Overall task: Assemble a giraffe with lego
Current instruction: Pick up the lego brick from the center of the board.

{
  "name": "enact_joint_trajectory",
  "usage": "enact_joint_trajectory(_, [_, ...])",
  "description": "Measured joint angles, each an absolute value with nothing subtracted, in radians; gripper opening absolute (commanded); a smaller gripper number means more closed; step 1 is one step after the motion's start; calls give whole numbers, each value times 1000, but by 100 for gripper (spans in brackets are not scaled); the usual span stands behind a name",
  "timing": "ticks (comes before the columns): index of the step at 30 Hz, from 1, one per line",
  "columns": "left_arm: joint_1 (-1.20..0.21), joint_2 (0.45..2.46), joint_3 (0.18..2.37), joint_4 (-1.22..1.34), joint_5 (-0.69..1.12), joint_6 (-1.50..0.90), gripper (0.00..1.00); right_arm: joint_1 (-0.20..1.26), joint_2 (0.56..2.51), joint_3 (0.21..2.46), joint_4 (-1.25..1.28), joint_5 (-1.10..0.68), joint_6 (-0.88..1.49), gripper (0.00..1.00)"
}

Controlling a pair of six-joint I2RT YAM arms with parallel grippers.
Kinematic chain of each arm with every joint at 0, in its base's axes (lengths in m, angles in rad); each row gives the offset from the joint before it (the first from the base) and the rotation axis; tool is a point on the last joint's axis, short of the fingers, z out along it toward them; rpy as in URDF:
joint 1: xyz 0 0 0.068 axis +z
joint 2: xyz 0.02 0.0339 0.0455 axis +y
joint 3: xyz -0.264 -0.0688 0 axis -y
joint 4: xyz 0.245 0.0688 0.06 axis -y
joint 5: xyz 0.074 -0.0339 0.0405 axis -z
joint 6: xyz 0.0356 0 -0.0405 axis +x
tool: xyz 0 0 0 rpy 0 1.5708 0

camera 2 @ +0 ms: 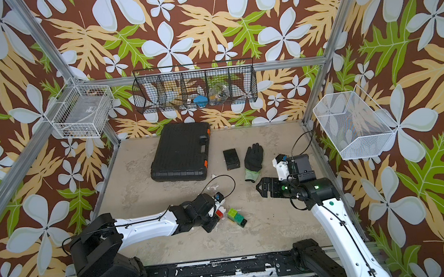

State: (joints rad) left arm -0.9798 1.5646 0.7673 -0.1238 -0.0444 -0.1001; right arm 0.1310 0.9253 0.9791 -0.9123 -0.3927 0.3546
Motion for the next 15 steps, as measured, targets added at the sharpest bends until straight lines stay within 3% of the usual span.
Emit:
enact_joint_trajectory(8, [-980,1548,754,-112,-46,-100,28,131,924,984,-907,-389,352,100])
enact_joint_trajectory(15, [-980,1366,758,-169,-111,-101,28,131,912,982,-918,-430,339,100])
